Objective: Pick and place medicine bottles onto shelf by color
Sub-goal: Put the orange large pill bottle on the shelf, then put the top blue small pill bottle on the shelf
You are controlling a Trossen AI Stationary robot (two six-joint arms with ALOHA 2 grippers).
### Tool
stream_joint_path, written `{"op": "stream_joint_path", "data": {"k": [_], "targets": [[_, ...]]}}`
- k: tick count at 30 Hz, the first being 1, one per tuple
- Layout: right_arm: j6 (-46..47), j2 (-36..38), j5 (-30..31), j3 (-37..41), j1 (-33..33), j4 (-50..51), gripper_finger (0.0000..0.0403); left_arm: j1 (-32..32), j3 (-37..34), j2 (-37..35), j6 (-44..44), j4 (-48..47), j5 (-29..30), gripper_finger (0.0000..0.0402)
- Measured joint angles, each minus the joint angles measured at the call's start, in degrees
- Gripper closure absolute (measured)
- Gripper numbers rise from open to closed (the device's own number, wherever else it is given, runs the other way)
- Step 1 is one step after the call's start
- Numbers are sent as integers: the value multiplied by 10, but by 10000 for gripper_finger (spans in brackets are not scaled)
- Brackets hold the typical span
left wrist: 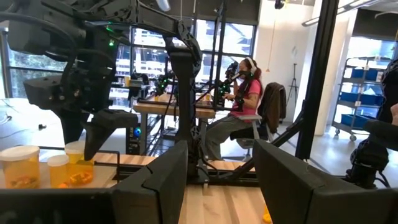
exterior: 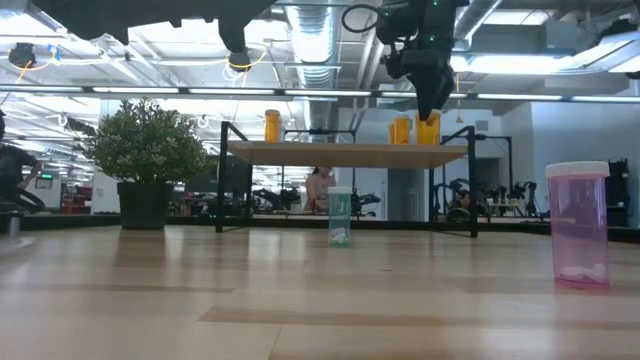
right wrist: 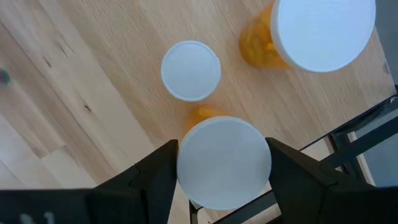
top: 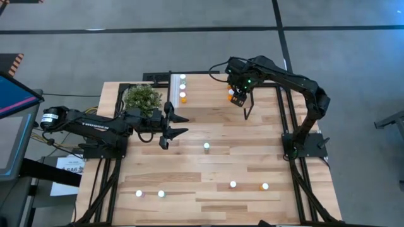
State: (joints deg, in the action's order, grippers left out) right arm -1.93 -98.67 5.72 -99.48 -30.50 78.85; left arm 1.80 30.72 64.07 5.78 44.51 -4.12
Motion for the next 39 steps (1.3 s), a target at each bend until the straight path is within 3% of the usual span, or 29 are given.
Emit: {"op": "stream_joint_path", "data": {"k": [9,21,31,34,39], "targets": [[0,-1,1,0,0,-2,137,0,0,0,0,0,0,230],[-19,0,2,-2,0,7,49,0,0,0,0,0,0,230],[-31,2,37,-119,0,90,45,0,0,0,0,0,0,230],[-18,22,36,-146,1,102,47,0,0,0,-3,0,0,230],[41,115,36,-137,32,101,45,0,0,0,-6,-1,0,230]]}}
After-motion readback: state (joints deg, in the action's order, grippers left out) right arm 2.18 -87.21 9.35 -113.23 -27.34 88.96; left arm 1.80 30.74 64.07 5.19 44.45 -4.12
